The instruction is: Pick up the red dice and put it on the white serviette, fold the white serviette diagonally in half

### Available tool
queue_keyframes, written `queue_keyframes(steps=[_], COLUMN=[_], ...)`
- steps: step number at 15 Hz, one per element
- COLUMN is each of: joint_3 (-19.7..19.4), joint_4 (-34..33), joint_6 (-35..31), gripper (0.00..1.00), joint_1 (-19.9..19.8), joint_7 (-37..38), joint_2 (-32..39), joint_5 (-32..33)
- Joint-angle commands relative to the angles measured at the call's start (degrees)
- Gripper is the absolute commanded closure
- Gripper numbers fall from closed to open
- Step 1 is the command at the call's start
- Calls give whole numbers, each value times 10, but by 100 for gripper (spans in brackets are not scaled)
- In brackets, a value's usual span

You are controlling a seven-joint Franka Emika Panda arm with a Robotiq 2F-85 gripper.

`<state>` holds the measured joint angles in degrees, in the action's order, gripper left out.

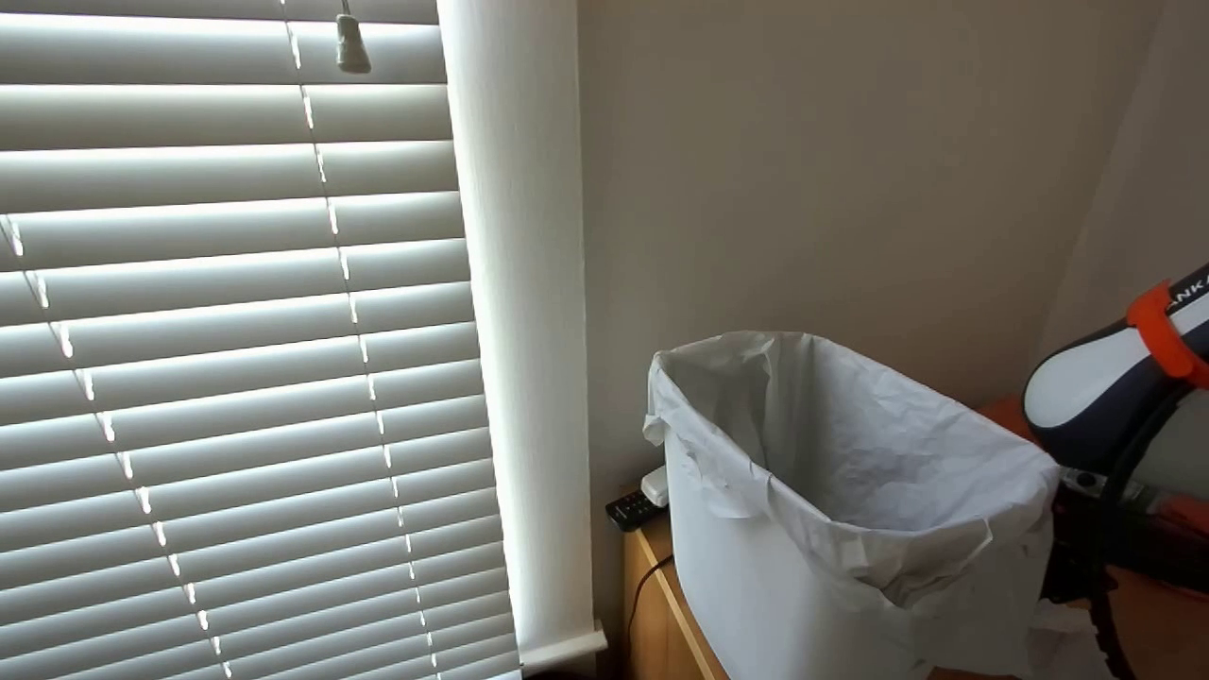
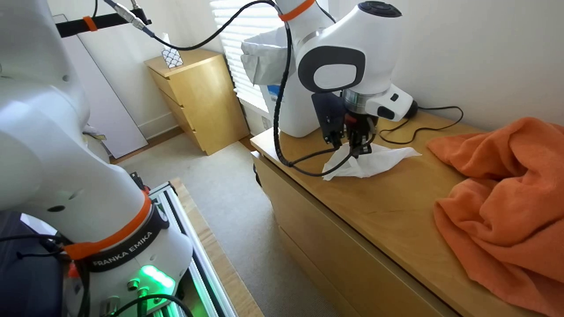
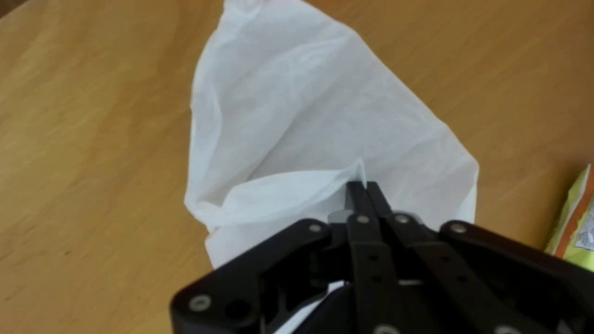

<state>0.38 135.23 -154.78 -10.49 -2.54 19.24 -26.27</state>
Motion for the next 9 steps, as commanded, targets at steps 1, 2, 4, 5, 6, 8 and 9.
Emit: queue_keyframes(steps=[1,2,4,5,6,8,9], joint_3=[1,4,6,7,8,15,19], joint_4=[-8,-9,-9,-9,-8,-8,-9], joint_6=[11,13,16,14,15,17,18], gripper=[73,72,64,55,48,33,26], joint_1=[-7,-10,-14,-15,-17,-25,-29], joint_7=[-4,-9,-13,-14,-16,-28,-35], joint_2=[10,8,4,2,-2,-11,-15], joint_5=[3,-1,-6,-6,-10,-23,-29])
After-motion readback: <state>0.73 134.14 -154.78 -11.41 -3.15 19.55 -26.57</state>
